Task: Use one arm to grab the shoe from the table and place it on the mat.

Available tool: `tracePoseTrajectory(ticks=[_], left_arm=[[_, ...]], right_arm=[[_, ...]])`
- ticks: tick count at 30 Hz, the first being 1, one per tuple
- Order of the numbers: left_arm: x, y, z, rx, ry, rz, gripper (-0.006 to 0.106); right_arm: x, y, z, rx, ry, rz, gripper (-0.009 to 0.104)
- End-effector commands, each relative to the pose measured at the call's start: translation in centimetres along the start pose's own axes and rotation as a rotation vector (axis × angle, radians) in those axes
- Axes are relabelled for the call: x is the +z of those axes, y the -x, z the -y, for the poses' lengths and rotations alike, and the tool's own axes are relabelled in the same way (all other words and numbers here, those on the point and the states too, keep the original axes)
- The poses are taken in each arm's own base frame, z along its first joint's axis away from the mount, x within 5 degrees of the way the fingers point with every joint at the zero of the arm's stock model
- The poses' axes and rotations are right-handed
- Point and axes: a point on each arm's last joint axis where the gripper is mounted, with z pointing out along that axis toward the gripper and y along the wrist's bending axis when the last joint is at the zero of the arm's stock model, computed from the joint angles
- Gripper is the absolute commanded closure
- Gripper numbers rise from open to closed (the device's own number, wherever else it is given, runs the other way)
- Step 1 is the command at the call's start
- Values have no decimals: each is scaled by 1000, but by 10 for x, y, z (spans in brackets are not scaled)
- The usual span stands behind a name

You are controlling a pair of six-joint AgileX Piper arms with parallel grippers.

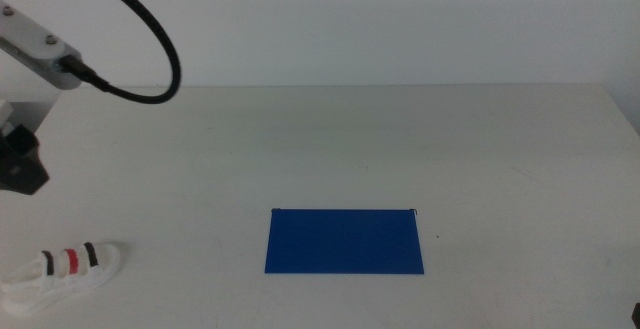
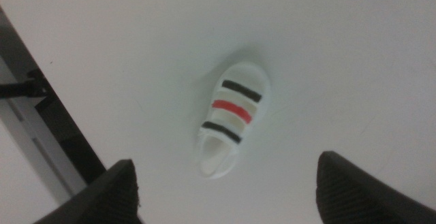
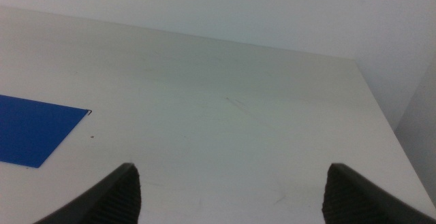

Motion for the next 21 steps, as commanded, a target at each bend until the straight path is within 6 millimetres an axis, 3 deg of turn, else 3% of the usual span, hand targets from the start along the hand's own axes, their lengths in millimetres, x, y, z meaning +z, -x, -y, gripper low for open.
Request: tracePoseTrajectory(ticks=[1,10,21], left_arm=[[-9,-1,-9,46,-23,-19,13],[18,-13,-40,263,-123,-28,13],[80,-26,-40,380,-302,-160,13]], right_arm=[[0,5,0,-21,-3,64,17],[0,5,0,-21,-3,64,17],[0,5,0,-21,-3,64,17]])
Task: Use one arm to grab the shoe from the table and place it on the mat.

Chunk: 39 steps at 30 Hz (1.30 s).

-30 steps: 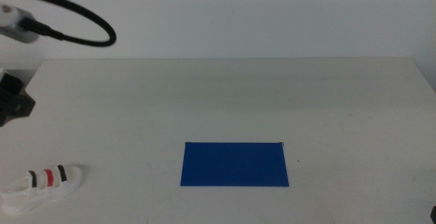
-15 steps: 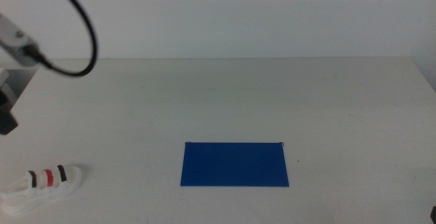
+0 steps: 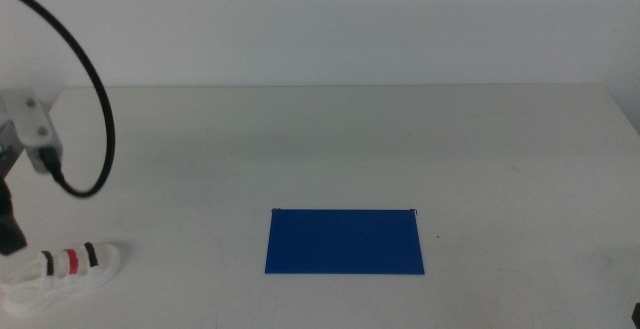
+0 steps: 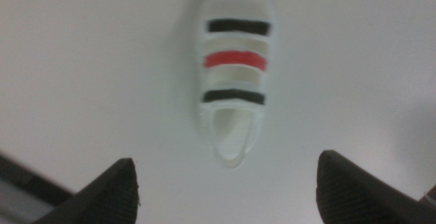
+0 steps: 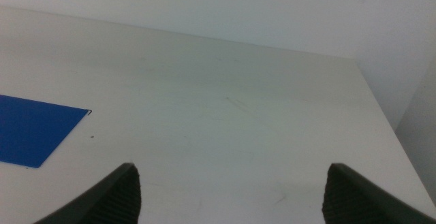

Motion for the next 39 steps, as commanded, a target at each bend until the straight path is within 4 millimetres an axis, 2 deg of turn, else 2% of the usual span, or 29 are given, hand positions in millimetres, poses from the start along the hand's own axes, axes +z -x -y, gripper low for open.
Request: tracePoseTrajectory(ticks=[1,10,20,25,29,35,39], left_arm=[[-4,-1,9,47,-77,-6,13],[42,-2,6,22,-213,-35,13],[71,0,-7,11,-222,-42,13],[79,0,-9,9,-233,-47,13],[73,0,-8,10,-222,-45,13],[75,3,-14,-4,-152,-9,14],[75,3,-15,-33,-140,-9,18]], right_arm=[[0,5,0,-21,-3,64,17],[0,5,0,-21,-3,64,17],[0,5,0,-21,-3,64,17],[0,5,0,-21,-3,64,17],[0,5,0,-21,-3,64,17],[0,5,0,-21,-3,64,17],[0,5,0,-21,-3,64,17]])
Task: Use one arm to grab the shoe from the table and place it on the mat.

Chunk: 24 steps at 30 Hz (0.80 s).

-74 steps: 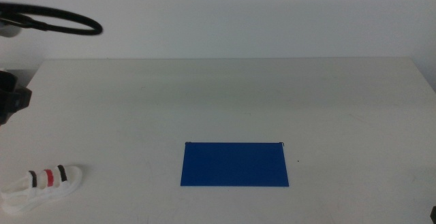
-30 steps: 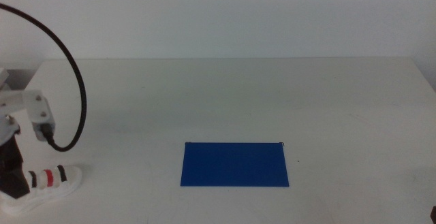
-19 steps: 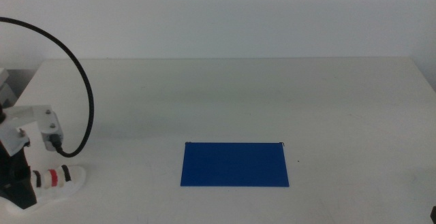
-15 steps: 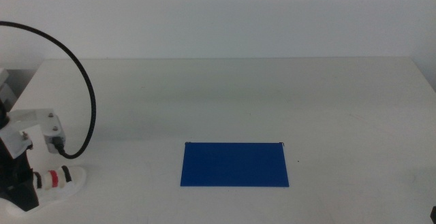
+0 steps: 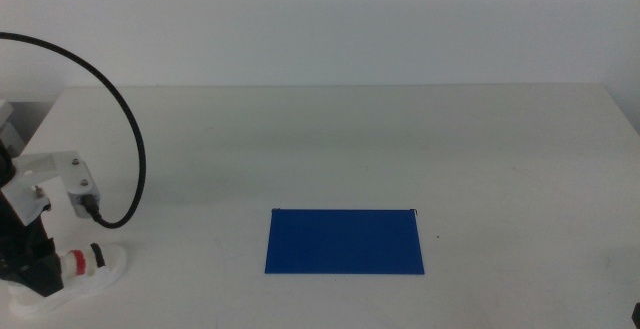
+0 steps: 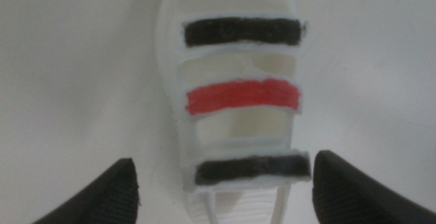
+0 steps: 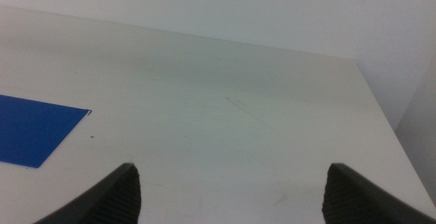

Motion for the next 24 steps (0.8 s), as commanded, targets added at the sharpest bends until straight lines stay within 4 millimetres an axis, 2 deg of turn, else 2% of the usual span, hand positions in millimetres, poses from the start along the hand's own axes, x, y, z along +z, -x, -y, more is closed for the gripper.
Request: tracePoseTrajectory(ticks=[1,8,11,16,24], left_arm=[[-19,4,4,-17,45,39,20],[-19,4,5,-97,38,43,38],[-11,5,10,-96,19,38,44],[5,9,14,-77,72,46,45],[7,13,16,-105,67,50,47]], right_arm=[[0,5,0,-21,-3,64,17],[0,5,0,-21,-3,64,17],[0,5,0,-21,-3,64,17],[0,5,0,-21,-3,64,17],[0,5,0,-21,-3,64,17]])
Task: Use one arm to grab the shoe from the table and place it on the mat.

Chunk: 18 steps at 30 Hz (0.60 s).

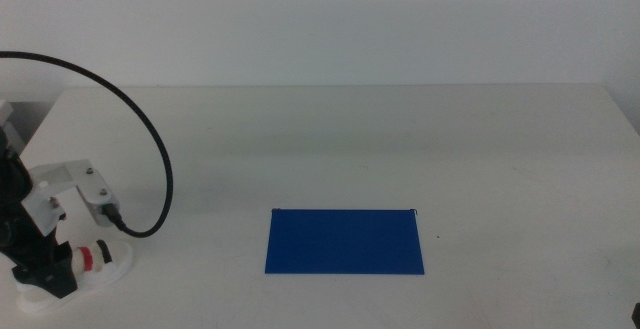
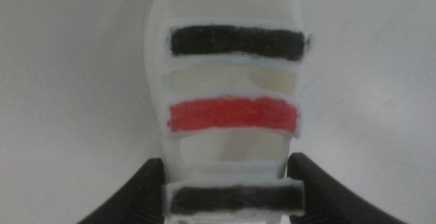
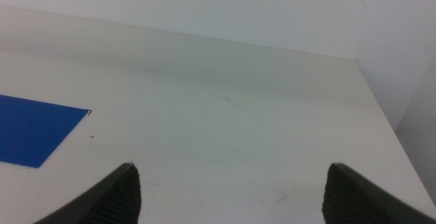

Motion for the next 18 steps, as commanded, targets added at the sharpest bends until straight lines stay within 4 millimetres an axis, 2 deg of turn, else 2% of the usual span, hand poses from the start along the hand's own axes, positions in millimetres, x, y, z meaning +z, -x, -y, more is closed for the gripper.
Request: tracePoseTrajectory(ticks=[1,7,8,10,13,18], left_arm=[[-9,4,3,-44,15,37,49],[-9,4,1,-42,43,39,61],[-10,3,3,-41,16,27,77],[-16,2,6,-31,0,19,83],[-30,3,10,-30,-8,24,89],[-50,11,20,-14,17,50,93]], right_arm=[[0,5,0,-21,-3,64,17],[0,5,0,-21,-3,64,17],[0,5,0,-21,-3,64,17],[0,5,0,-21,-3,64,17],[0,5,0,-21,-3,64,17],[0,5,0,-21,-3,64,17]])
